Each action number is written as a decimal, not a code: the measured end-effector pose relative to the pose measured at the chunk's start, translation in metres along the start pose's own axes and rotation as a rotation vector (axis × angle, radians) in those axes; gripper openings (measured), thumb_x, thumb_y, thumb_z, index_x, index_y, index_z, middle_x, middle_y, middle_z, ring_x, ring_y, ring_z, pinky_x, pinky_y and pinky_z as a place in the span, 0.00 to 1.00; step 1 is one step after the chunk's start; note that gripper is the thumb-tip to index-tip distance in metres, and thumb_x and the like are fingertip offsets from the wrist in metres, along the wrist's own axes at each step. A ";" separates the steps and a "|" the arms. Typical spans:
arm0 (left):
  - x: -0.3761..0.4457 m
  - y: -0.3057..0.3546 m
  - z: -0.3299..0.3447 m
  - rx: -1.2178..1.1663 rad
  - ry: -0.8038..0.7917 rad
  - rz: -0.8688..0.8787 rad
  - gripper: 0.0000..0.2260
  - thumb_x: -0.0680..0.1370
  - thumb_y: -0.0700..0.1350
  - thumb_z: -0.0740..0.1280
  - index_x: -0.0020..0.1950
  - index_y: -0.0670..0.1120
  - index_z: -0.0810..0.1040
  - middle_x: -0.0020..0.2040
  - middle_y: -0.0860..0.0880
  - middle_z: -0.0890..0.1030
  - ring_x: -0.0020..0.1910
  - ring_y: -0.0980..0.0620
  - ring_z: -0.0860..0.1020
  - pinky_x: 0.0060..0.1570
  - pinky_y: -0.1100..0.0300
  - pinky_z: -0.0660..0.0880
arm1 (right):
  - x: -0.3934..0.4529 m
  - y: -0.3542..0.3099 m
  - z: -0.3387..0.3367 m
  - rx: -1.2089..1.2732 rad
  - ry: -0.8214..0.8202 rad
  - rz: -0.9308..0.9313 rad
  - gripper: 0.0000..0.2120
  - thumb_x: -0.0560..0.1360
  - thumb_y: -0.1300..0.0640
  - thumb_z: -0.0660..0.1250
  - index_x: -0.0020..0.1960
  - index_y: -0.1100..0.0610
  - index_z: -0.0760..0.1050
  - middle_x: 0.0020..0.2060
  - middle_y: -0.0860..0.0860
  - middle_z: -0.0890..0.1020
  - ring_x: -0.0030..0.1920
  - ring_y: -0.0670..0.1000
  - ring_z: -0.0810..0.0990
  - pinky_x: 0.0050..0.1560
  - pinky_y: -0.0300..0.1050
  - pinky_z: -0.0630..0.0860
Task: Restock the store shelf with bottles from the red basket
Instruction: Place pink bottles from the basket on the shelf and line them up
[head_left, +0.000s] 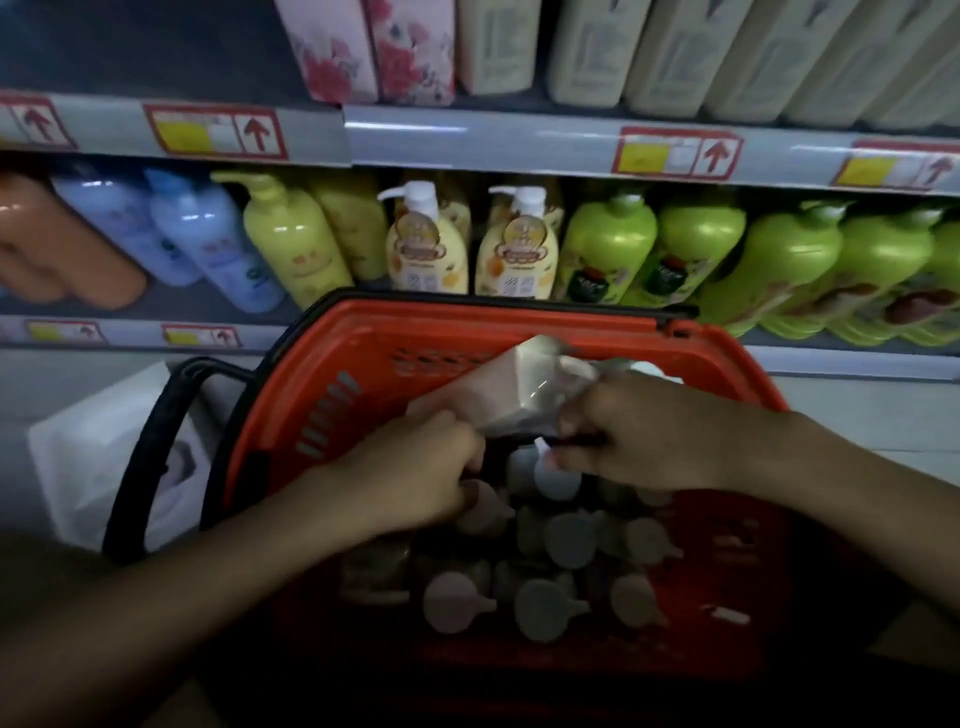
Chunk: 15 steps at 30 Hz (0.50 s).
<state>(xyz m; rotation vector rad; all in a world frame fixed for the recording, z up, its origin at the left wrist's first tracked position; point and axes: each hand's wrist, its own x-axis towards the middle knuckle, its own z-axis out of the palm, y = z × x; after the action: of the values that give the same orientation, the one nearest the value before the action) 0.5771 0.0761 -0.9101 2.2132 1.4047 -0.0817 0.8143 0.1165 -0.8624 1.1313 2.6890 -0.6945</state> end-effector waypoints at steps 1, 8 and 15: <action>0.000 -0.005 0.004 0.005 -0.050 -0.008 0.16 0.69 0.58 0.69 0.55 0.56 0.75 0.55 0.54 0.80 0.56 0.48 0.80 0.46 0.59 0.74 | -0.004 0.004 0.008 0.010 -0.094 -0.009 0.24 0.75 0.35 0.56 0.40 0.53 0.78 0.38 0.49 0.82 0.43 0.39 0.80 0.44 0.45 0.75; 0.000 0.004 0.041 0.221 -0.211 0.204 0.18 0.77 0.59 0.60 0.65 0.56 0.69 0.60 0.49 0.77 0.58 0.42 0.77 0.47 0.49 0.73 | -0.018 0.017 0.045 -0.287 -0.333 0.033 0.22 0.77 0.36 0.58 0.66 0.45 0.73 0.61 0.47 0.81 0.60 0.52 0.80 0.60 0.51 0.76; 0.004 0.012 0.004 -0.132 -0.105 0.127 0.13 0.76 0.59 0.63 0.46 0.50 0.75 0.44 0.54 0.82 0.43 0.58 0.80 0.40 0.55 0.75 | -0.008 0.022 0.033 0.090 -0.187 0.082 0.16 0.75 0.39 0.66 0.54 0.50 0.77 0.46 0.49 0.83 0.45 0.50 0.82 0.49 0.52 0.79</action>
<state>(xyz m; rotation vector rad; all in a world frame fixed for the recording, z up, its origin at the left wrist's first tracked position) 0.5895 0.0734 -0.9102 2.1502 1.1766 -0.0583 0.8341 0.1095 -0.8971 1.1283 2.4646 -0.8696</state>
